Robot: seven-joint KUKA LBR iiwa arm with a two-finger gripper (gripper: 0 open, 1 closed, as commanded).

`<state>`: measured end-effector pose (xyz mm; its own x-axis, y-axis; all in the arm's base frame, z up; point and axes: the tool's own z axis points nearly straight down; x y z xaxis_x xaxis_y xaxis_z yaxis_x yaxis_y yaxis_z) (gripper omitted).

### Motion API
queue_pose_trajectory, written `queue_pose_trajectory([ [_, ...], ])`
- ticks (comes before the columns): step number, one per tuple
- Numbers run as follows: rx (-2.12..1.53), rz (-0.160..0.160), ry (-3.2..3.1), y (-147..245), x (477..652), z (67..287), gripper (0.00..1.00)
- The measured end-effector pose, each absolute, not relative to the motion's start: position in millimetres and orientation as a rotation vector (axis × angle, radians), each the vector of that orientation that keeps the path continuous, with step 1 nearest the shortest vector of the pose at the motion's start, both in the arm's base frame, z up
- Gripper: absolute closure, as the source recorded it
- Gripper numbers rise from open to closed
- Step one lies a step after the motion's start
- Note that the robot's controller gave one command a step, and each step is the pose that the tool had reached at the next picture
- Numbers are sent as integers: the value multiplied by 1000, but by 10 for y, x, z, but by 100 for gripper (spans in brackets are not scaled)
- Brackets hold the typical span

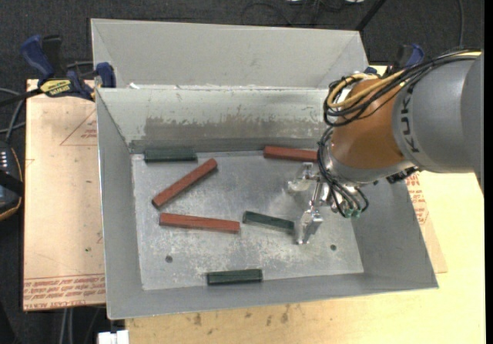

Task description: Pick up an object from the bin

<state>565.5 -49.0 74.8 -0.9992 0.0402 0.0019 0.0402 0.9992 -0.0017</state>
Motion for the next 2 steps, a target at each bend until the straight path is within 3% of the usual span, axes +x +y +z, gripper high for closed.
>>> queue_pose_trajectory([
  [1,-241,0,-3150,-78,5535,779,100],
  [2,-241,0,-3150,-77,5535,779,100],
])
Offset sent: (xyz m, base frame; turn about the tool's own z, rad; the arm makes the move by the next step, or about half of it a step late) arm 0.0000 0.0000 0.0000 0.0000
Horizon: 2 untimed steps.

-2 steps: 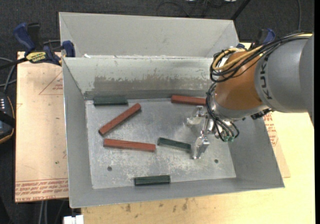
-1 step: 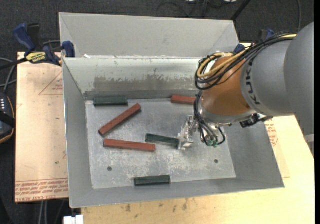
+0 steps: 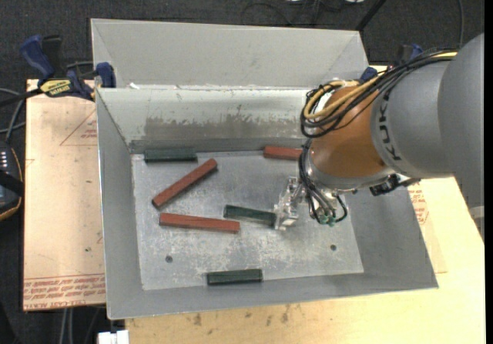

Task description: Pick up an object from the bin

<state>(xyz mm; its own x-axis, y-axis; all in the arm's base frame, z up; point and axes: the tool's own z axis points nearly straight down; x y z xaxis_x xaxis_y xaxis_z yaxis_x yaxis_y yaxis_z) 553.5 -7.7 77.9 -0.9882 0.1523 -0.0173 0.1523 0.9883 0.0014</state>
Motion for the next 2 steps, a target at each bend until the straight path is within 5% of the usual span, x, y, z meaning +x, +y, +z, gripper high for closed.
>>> queue_pose_trajectory([
  [1,256,2,3123,-41,5499,2759,100],
  [2,256,1,3128,-41,5494,2729,0],
])
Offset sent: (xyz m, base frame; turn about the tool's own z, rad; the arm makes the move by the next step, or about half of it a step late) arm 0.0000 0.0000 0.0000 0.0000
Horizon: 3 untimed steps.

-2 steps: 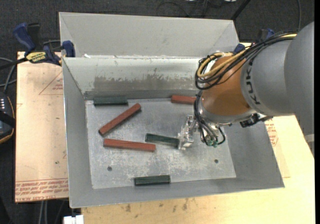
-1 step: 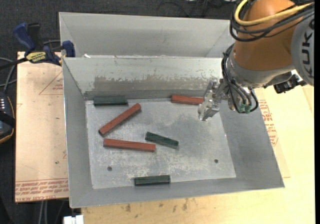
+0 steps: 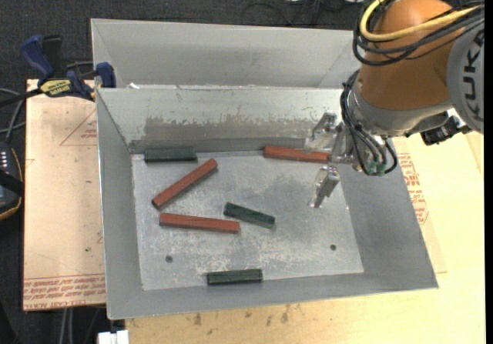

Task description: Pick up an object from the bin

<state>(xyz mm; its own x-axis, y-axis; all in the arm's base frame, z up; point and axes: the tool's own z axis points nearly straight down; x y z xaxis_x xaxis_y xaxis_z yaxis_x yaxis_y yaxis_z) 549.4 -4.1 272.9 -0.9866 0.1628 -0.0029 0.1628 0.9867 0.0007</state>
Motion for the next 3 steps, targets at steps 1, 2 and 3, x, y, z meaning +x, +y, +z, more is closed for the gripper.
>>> queue_pose_trajectory([
  [1,256,1,3128,-40,5494,2729,0],
  [2,230,0,3123,134,5549,2306,0],
  [3,186,2,3131,322,5556,1692,0],
])
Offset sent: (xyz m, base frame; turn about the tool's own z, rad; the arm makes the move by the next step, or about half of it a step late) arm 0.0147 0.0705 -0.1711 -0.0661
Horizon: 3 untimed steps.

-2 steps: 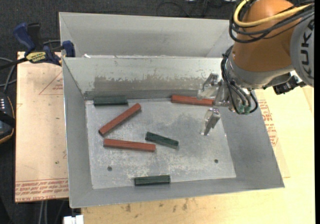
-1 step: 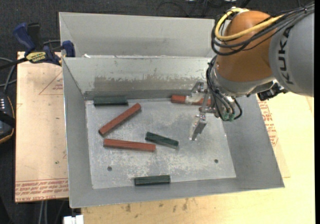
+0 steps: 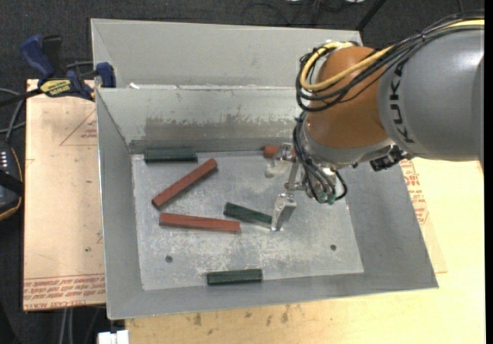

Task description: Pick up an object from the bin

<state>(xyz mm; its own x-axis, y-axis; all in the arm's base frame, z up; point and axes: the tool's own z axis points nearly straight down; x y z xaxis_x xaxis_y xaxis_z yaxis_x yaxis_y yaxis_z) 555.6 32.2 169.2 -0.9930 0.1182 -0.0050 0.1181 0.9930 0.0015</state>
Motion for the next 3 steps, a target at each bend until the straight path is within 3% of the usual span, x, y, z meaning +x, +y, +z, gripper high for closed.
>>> queue_pose_trajectory([
  [1,23,0,3144,519,5489,1313,0],
  [2,-120,6,3116,366,5784,792,100],
  [3,-120,6,3115,366,5784,792,100],
])
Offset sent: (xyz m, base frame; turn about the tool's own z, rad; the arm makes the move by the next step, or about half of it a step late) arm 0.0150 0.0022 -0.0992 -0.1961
